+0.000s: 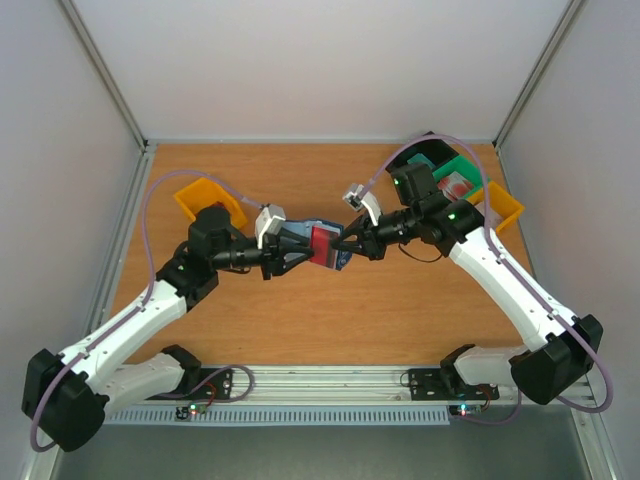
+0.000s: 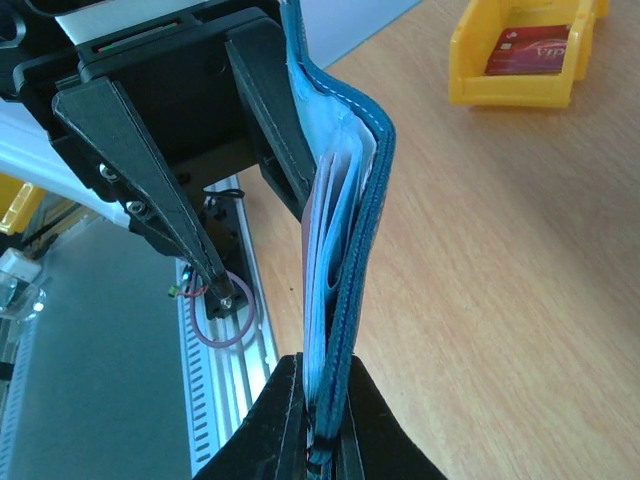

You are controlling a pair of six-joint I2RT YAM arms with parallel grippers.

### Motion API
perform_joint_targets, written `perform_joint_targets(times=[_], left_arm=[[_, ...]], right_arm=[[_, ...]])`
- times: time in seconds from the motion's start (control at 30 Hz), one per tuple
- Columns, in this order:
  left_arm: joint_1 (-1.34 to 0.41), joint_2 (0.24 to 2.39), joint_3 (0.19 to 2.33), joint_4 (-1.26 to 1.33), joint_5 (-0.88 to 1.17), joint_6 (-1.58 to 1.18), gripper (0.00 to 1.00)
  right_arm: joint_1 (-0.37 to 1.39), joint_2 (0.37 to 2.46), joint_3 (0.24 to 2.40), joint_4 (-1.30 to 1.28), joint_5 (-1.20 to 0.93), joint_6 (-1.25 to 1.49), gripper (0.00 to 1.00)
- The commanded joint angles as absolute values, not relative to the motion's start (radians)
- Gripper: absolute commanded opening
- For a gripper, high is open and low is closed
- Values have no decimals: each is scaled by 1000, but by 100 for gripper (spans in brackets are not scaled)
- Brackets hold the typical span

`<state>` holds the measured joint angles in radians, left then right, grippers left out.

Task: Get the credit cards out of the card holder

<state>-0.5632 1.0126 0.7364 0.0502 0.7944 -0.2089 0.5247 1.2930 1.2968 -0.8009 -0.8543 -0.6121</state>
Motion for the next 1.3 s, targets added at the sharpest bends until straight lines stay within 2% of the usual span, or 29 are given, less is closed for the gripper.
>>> perform_joint_targets(times=[0.0,0.17,0.33,0.47,0.57,0.7,0.8,0.83,0.9,0.97,1.03,1.1,1.27], left_arm=[[-576,1027,713,184,863,-225,39],[-561,1014,741,130,839,-213,52],[-491,1037,750,220,1022,-318,53],[-508,1055,756,317,1044,-316,51],[-536,1055,771,313,1055,-270,42],[-560,1047,789,266,1046,-174,23],[-560,1029,799,181,1010,-168,2],[-560,1020,799,148,995,-165,0],[-560,996,800,100,964,-148,0],[-557,982,794,88,942,-143,0],[-548,977,783,112,931,-173,0],[-536,979,769,160,934,-228,0],[-513,989,754,222,950,-297,0]], right_arm=[[541,1263,1291,-695,-984,-653,1],[541,1257,1294,-720,-1040,-696,1],[541,1266,1315,-709,-1068,-698,1],[541,1277,1331,-666,-1087,-685,1],[541,1284,1332,-641,-1056,-695,1],[540,1319,1351,-620,-994,-679,1],[539,1331,1353,-604,-975,-663,1],[540,1330,1352,-604,-976,-661,1],[538,1326,1339,-599,-976,-659,8],[537,1326,1321,-597,-1001,-657,24],[536,1334,1303,-606,-1047,-649,34],[536,1340,1287,-620,-1052,-633,39],[536,1296,1217,-604,-1061,-609,42]])
